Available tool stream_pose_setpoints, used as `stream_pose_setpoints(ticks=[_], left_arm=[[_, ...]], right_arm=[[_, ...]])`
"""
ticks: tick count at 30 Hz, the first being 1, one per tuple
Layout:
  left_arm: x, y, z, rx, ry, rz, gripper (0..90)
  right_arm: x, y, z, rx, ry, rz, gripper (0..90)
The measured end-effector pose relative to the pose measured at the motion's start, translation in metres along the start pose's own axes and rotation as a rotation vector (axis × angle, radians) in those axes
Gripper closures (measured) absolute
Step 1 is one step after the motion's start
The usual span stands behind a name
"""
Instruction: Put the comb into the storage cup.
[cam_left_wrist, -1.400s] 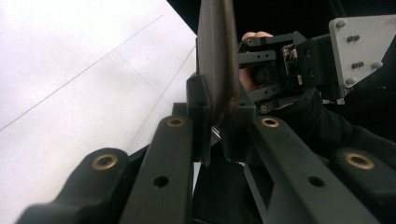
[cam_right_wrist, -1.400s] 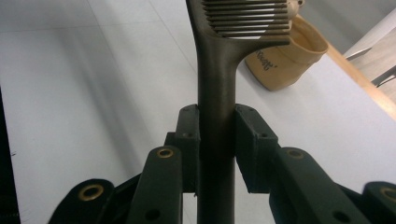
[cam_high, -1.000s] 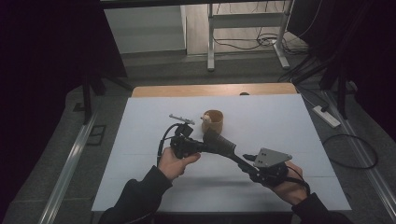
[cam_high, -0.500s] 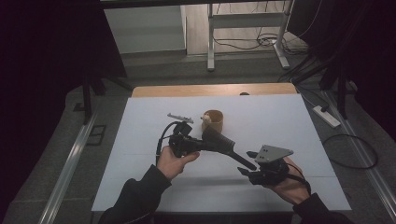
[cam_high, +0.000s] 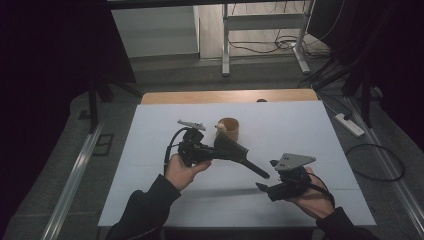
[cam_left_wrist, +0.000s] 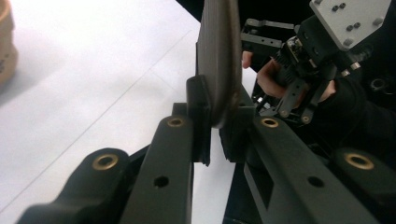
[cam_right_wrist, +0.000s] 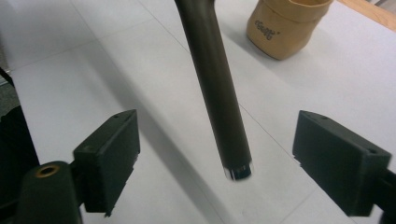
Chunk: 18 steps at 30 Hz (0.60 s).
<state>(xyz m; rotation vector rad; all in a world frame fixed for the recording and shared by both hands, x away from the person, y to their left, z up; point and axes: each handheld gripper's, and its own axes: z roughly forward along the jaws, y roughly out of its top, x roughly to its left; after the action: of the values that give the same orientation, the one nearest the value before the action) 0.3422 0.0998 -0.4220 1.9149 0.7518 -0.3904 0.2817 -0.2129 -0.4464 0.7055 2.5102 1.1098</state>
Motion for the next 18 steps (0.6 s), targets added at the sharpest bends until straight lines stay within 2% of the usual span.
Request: stream_pose_setpoints(ticks=[6,8,18], left_arm=[[0.001,0.002,-0.004,-0.005,0.022,0.008,82.5],[0.001,0.003,-0.006,-0.007,0.035,0.022,82.5],[0.001,0.007,-0.012,-0.014,0.054,0.036,82.6]], right_arm=[[-0.002,-0.003,-0.001,0.029,-0.011,0.026,10.5],[-0.004,-0.005,-0.001,0.040,-0.006,0.041,7.5],[-0.005,-0.010,-0.002,0.044,0.005,0.041,0.2]])
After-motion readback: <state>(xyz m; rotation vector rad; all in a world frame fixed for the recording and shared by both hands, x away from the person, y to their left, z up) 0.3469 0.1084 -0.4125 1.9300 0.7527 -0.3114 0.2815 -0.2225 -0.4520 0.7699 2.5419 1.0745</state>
